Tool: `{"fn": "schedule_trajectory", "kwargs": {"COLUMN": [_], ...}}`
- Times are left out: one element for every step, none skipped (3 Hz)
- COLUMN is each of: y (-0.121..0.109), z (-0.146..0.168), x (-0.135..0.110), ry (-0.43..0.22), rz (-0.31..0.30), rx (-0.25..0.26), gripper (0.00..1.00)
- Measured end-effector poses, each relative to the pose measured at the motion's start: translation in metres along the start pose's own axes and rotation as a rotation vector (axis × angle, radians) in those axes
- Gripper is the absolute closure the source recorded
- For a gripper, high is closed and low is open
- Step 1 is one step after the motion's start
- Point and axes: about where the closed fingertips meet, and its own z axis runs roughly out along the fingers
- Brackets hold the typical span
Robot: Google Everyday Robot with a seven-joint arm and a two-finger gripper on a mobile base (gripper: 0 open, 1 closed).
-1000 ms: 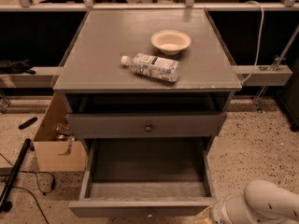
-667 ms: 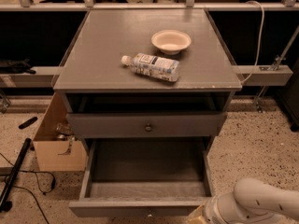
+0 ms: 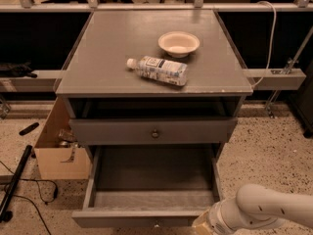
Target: Close middle drawer
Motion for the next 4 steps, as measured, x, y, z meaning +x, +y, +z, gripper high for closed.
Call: {"fn": "schedule_trajectory", "kwargs": {"y": [0.000,0.000,-0.009,-0.006], "z": [0.000,0.000,0.011,0.013], "x": [0.000,0.000,-0.007,-0.005], "ry": [0.000,0.000,0.012,0.014], "rz": [0.000,0.000,0.002,0.002], "rx": [0.000,0.000,-0.001,-0.001], "gripper": [0.63,0.40,0.17,0.00]}}
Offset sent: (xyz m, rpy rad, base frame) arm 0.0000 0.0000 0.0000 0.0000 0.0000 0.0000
